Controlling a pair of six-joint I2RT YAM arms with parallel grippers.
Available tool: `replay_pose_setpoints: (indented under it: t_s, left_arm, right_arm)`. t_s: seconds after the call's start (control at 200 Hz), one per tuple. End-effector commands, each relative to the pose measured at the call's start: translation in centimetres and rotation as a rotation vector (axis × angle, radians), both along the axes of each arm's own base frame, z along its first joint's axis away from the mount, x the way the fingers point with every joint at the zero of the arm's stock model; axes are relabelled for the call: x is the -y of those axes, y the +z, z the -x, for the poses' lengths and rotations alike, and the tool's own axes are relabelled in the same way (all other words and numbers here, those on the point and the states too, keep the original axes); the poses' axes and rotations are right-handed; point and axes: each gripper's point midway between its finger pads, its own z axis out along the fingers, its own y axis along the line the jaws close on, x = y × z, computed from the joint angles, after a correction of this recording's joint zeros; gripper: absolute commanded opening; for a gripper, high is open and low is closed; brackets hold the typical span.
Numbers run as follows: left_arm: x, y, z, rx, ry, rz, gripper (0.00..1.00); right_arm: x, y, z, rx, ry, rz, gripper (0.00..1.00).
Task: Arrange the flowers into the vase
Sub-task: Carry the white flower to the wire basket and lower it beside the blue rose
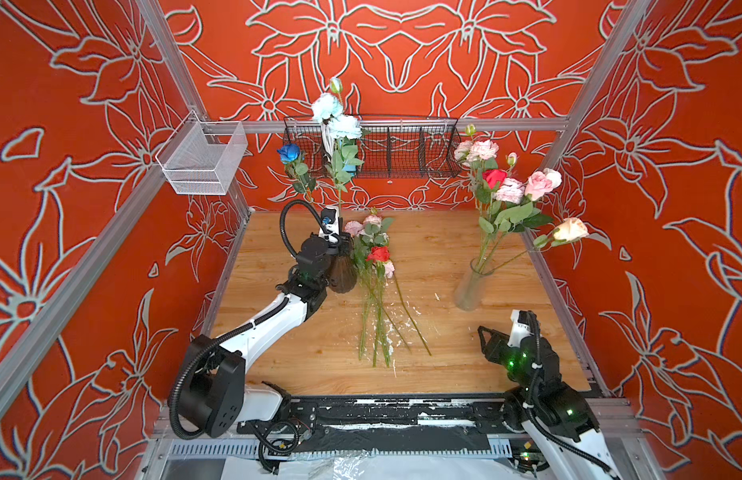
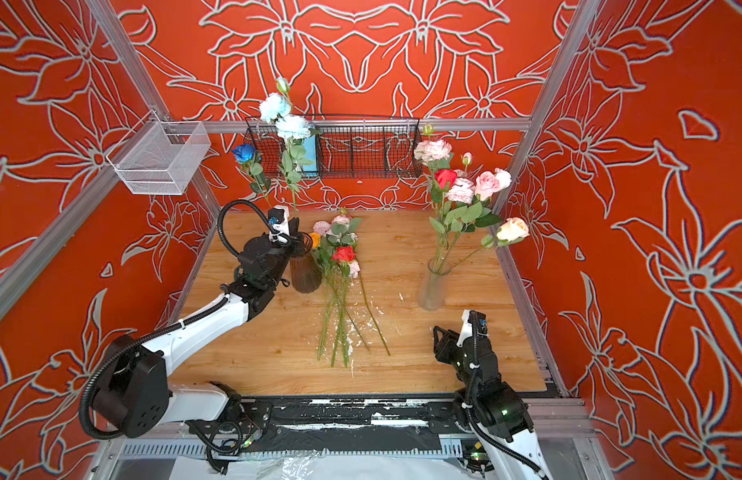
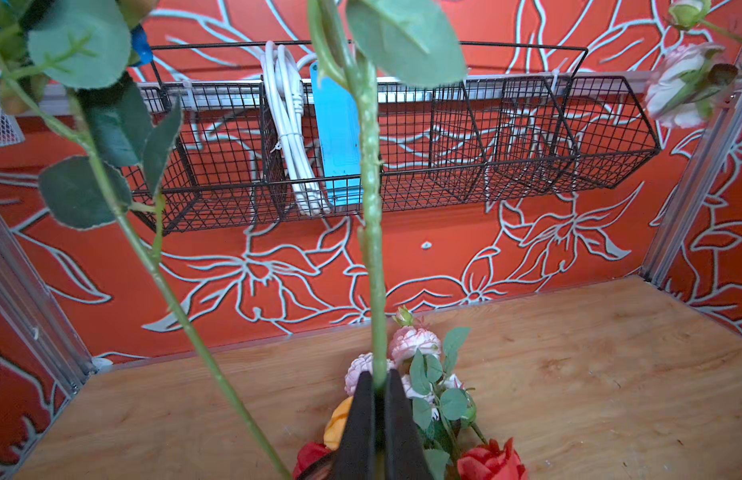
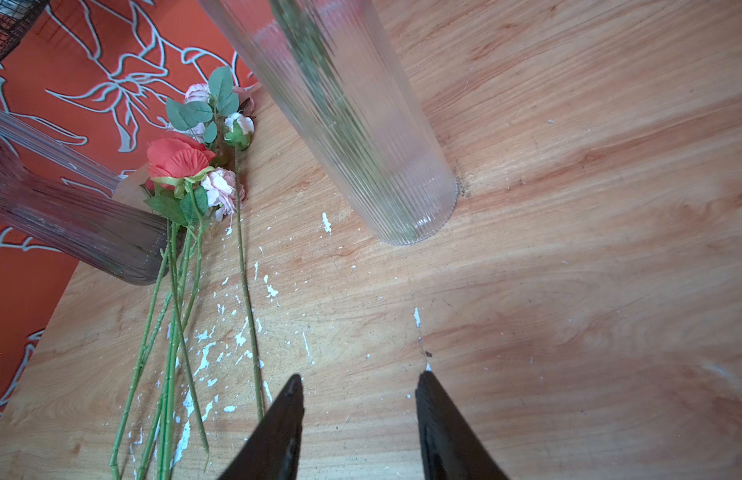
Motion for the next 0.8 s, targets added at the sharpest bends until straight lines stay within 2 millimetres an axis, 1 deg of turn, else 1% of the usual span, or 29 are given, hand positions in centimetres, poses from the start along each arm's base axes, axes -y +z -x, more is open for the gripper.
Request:
replay_pose_setpoints:
  t_s: [0.0,0.05,0.18,0.5,0.636,0.796]
  left_arm:
    - [-0.4,-0.3,0.3,-0.034,0.011,0.022,0.0]
    - [-0.4,-0.6,0.3,-0.037,0.014,0.025,0.0]
    - [-0.7,-0.8,0.6,-0.044,0.026,0.03,0.12]
    - [-1.2,-0.1,2.0,-0.043,0.016,0.049,0.15]
    - [-1.1,1.2,3.3,-0.037,-0.015,0.078,0.19]
    - [-1.1,3.4,5.5,-0.016,-0.064,0.117,0.22]
  right_arm:
    - [0.1,0.3,-0.1,0.011,-0.009,-0.001,0.46]
    - [0.2,0.4,-0.1,0.015,-0.01,-0.001,0.46]
    - [0.2,0.4,-0.1,0.013,-0.013,0.002,0.46]
    - [0.2,0.5,-0.1,0.014,-0.009,-0.001,0.46]
    - [0.2,0.6,-0.1,0.017,-0.008,-0.002,0.47]
    - [0.2,0.4,-0.1,0.013,-0.013,0.001,0.47]
